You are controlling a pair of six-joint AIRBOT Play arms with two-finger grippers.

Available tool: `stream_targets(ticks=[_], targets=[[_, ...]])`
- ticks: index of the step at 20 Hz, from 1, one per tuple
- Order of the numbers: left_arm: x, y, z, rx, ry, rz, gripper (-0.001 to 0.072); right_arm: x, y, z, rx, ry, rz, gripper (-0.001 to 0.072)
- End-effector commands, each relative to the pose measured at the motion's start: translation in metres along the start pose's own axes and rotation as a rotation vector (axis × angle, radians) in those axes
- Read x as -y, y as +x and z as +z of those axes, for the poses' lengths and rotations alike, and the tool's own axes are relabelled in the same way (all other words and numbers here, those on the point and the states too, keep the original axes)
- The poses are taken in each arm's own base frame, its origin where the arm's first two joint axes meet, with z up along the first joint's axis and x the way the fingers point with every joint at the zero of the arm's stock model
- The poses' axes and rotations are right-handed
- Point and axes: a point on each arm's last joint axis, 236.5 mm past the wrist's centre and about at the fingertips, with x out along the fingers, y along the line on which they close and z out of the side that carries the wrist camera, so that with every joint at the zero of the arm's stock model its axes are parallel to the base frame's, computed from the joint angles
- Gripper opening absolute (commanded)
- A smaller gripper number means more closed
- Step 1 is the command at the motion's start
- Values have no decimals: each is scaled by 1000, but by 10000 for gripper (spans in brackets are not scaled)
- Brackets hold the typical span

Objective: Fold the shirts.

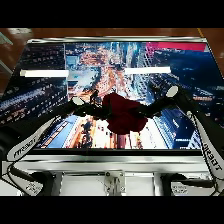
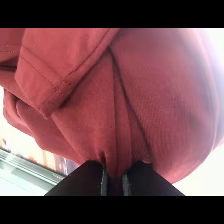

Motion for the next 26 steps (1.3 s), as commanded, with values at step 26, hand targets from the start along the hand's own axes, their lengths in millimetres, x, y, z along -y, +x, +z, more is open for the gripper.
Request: stream_targets(ticks=[26], targets=[[347,-498,-70,1027,1023,-137,36,-257,-390,-122,897,-524,356,69]])
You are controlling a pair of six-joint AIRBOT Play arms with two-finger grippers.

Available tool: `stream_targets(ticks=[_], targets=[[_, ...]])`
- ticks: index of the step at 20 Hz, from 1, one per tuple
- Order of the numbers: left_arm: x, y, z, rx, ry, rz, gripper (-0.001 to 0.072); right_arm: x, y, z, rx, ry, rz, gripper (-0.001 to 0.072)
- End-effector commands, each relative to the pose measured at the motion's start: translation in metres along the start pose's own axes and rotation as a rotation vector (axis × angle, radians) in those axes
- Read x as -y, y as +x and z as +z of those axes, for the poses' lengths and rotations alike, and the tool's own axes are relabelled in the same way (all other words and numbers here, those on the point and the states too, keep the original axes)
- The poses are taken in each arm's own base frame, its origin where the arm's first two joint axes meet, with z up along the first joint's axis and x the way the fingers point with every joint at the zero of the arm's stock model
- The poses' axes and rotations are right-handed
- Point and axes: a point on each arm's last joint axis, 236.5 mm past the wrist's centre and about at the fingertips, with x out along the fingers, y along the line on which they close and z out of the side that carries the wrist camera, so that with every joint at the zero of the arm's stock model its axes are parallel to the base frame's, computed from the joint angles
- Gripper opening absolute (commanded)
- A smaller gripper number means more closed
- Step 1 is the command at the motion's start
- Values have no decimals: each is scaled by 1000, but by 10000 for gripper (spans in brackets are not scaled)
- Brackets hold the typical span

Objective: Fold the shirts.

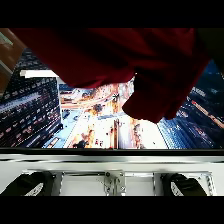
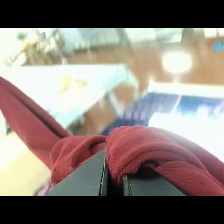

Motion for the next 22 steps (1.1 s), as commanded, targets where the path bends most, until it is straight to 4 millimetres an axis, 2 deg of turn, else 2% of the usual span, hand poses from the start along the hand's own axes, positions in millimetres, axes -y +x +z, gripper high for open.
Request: stream_targets(ticks=[1,3,5,7,8,10,12,14,16,19,22], targets=[[-23,-7,-35,-164,24,105,37,19,-17,-84,-368,150,-116,69],[-48,-14,-72,-321,47,196,36,43,-38,-146,-643,247,-216,69],[-66,-23,-115,-480,49,246,36,62,-57,-198,-844,320,-282,68],[-74,-30,-157,-604,13,253,36,80,-61,-236,-946,396,-316,69],[-78,-32,-175,-642,-21,260,36,90,-52,-248,-942,421,-320,69],[-89,-34,-217,-723,-74,276,36,119,-22,-262,-845,432,-328,69],[-103,-31,-254,-753,-136,309,36,158,10,-270,-716,446,-371,69],[-122,-27,-289,-739,-209,363,36,193,34,-287,-655,507,-419,69],[-138,-25,-326,-741,-286,417,36,222,52,-316,-673,590,-454,69],[-151,-24,-388,-809,-372,444,36,256,76,-369,-754,731,-477,70],[-160,-15,-436,-872,-410,457,36,269,95,-413,-809,853,-444,96]])
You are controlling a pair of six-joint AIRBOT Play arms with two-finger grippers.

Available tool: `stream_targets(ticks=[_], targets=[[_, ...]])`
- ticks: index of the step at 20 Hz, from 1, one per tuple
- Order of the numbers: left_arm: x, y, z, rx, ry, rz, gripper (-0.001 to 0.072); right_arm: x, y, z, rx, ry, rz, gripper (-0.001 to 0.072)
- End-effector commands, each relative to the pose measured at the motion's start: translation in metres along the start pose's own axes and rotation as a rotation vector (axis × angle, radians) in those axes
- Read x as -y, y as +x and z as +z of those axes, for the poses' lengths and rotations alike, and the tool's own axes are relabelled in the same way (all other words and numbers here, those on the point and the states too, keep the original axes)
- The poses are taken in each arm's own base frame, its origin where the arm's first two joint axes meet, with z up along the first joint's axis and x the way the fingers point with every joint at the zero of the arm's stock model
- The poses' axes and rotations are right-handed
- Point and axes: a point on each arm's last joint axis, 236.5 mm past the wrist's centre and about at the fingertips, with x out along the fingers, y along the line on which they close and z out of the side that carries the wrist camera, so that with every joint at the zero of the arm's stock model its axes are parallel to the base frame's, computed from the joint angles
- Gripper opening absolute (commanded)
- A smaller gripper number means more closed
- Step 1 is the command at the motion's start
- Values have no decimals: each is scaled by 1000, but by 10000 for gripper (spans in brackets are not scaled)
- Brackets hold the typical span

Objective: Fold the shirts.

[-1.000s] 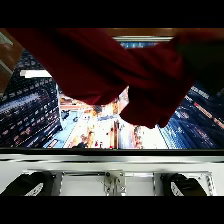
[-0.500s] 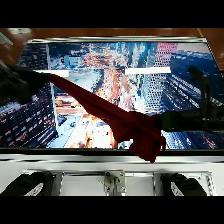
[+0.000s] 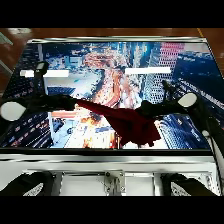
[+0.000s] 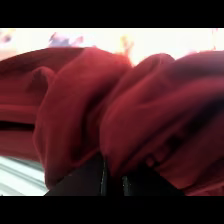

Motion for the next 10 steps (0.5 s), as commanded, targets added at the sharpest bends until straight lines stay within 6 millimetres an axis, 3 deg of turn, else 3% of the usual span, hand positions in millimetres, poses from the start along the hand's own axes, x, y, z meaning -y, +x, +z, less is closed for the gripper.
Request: stream_targets(ticks=[1,2,4,7,9,10], targets=[[-14,51,-25,-63,-58,16,37,18,52,4,-65,98,52,319],[-17,59,-32,-87,-63,22,36,17,53,1,-83,65,71,699],[-20,63,-34,-98,-67,27,37,9,36,-8,-145,-18,113,688],[-18,59,-25,-74,-61,24,37,8,-16,-9,-199,-74,144,688],[-16,57,-18,-58,-55,19,37,34,-56,-6,-191,-99,57,688],[-15,56,-15,-53,-47,17,37,59,-75,-3,-170,-105,-35,688]])
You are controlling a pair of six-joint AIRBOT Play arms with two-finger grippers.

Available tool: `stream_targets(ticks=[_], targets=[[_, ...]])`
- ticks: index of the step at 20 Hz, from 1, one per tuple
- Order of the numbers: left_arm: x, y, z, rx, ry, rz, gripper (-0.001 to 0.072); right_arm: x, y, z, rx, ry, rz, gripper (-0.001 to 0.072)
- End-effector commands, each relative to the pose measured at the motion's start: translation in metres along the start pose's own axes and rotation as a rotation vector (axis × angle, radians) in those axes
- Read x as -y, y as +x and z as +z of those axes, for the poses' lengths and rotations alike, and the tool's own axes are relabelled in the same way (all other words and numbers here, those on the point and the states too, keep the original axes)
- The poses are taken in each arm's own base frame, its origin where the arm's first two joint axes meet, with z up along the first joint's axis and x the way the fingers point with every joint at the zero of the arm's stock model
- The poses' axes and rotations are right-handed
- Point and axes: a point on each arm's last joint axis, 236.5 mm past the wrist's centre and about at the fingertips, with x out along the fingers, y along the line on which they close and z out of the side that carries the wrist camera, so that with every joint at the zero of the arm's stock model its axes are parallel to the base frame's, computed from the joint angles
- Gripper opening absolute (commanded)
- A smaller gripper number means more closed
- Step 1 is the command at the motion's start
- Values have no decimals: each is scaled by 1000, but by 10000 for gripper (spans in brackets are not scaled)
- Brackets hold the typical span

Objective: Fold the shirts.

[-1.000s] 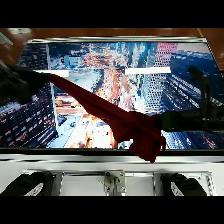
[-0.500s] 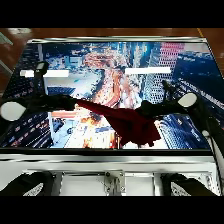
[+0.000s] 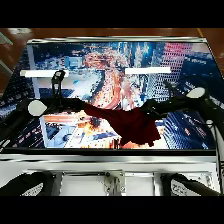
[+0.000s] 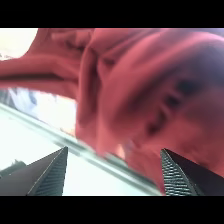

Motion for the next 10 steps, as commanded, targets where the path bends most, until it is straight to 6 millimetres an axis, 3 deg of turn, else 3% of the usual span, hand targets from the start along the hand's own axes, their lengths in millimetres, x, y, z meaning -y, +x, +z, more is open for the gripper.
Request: stream_targets(ticks=[1,2,4,6,10], targets=[[2,-1,8,18,11,-4,38,59,-67,-20,-22,-22,-225,688],[3,-2,9,20,12,-4,38,89,-87,-22,-4,-8,-344,689],[3,-2,9,20,11,-4,38,119,-104,-25,0,27,-440,689],[3,-2,9,20,11,-5,38,123,-94,-19,-9,5,-414,689],[3,-2,9,18,10,-5,38,115,-51,4,-41,-181,-351,689]])
